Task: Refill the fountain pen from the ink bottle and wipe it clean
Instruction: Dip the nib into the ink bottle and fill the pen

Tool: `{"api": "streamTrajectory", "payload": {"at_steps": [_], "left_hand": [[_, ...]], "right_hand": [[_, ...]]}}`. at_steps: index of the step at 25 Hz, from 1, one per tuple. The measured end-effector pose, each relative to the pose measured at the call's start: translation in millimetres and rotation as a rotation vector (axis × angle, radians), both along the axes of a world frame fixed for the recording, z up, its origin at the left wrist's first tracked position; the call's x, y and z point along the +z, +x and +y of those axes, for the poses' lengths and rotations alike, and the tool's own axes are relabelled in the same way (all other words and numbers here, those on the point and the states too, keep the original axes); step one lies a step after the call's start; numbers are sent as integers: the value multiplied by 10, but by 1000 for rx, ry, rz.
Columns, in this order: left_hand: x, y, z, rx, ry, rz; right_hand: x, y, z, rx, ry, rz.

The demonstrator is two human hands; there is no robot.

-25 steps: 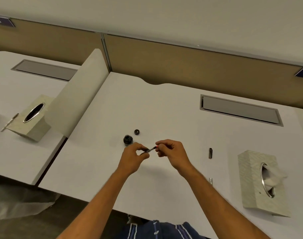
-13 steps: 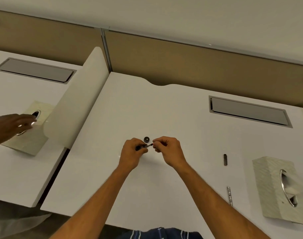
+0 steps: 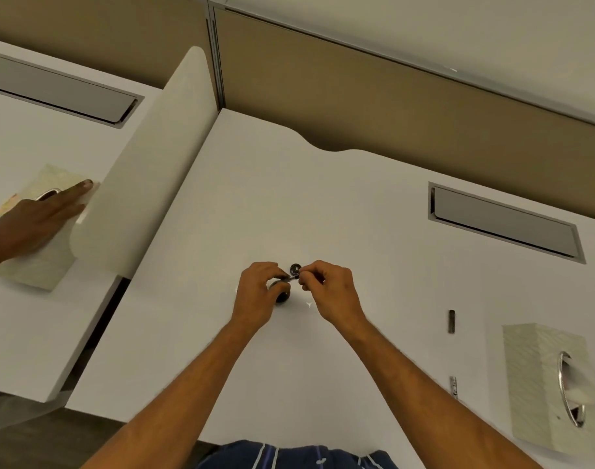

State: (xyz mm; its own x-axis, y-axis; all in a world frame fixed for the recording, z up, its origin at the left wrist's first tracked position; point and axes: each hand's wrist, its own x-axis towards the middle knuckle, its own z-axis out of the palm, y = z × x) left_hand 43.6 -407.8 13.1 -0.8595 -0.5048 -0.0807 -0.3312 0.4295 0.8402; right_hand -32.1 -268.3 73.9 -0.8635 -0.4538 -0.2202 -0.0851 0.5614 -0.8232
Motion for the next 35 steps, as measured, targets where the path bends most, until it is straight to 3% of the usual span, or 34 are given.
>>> {"api": "streamTrajectory", "payload": {"at_steps": [7, 17, 35], "left_hand": [[-149, -17, -36, 8, 102, -31], [-154, -2, 16, -35, 73, 46], [-310, 74, 113, 61, 166, -1]], "right_hand": [[-8, -60, -72, -30, -21, -39], [-24, 4, 2, -17, -32, 13], [-45, -73, -122, 185, 508, 243]]}}
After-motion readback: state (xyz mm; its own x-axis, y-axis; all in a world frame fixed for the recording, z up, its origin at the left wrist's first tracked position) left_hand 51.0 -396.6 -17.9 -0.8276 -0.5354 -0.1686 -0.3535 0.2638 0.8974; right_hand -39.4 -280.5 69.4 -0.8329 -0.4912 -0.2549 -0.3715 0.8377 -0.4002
